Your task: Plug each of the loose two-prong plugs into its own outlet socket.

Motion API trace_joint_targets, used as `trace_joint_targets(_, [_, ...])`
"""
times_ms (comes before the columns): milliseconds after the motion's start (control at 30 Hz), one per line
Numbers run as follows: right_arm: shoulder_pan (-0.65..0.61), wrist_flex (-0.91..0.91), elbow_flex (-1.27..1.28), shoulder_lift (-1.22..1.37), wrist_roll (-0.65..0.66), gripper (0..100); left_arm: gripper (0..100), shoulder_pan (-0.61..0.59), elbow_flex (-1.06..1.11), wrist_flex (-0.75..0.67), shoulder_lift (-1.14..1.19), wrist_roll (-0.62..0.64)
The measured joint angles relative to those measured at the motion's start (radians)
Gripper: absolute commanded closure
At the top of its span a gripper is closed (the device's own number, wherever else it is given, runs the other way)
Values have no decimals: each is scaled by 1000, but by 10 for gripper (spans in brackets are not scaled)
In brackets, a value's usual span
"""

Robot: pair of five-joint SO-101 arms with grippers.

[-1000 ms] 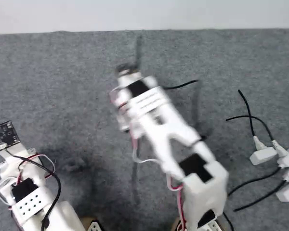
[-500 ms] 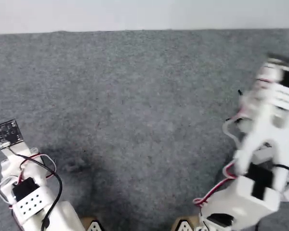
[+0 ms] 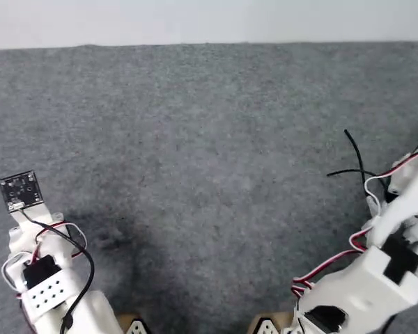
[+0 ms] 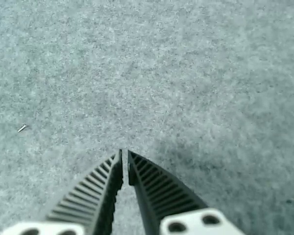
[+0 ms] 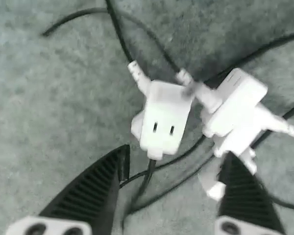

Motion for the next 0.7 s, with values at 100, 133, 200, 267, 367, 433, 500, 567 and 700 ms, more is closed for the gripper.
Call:
trace_joint_targets(100, [0, 3, 3, -54, 3, 823, 987, 0, 0, 0, 0, 0])
trace_joint_targets(133, [0, 3, 18, -80, 3, 857, 987, 0, 0, 0, 0, 0])
trace_joint_targets(200, [11, 3, 78, -147, 3, 932, 987, 0, 0, 0, 0, 0])
trace_joint_targets(267, [23, 3, 170, -224, 2, 991, 987, 0, 0, 0, 0, 0])
trace_joint_targets(367, [23, -5, 330, -354, 3, 976, 987, 6, 0, 0, 0, 0])
trace_joint_targets(433, [25, -41, 450, -448, 3, 980, 987, 28, 0, 2, 0, 0])
trace_joint_targets(500, [26, -120, 586, -531, 3, 976, 987, 58, 0, 9, 0, 0])
trace_joint_targets(567, [26, -216, 741, -609, 2, 976, 987, 74, 3, 17, -14, 0])
trace_joint_targets(700, [-14, -413, 1049, -738, 2, 975, 987, 86, 51, 28, -98, 0])
